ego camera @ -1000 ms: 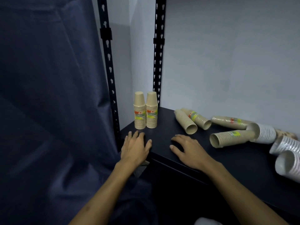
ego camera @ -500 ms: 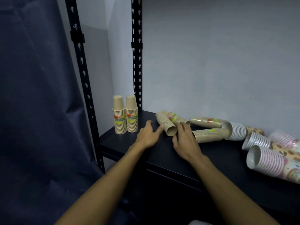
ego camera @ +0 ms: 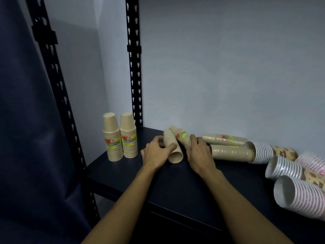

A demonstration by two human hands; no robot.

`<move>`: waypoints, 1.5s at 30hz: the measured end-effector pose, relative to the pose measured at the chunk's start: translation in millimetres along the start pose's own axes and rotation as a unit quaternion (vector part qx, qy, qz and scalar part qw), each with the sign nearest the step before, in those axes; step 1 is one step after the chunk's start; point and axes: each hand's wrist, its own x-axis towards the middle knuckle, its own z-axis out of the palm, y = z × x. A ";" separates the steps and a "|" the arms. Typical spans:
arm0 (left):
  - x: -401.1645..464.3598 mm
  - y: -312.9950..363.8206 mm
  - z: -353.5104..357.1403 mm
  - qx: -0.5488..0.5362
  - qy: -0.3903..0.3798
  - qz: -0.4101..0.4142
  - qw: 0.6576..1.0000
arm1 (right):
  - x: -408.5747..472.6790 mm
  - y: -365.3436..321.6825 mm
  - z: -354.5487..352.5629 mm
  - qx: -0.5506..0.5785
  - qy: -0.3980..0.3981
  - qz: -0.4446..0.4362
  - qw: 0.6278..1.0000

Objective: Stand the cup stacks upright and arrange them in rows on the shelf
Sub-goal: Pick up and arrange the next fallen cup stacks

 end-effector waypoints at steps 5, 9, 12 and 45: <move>0.8 -1.8 -2.5 -0.037 -0.021 0.001 0.999 | -0.6 1.9 -3.0 0.174 -0.008 0.026 0.984; -4.0 -1.3 -6.5 -0.032 -0.040 0.014 0.999 | -6.6 1.2 -10.5 0.277 -0.017 0.071 0.958; -9.0 1.6 -11.7 -0.073 -0.049 0.001 0.996 | -14.4 -2.9 -19.9 0.329 -0.016 0.102 0.939; -32.3 -13.1 -34.9 -0.246 -0.126 0.122 0.953 | -27.1 -3.9 -28.2 0.503 -0.182 0.086 0.841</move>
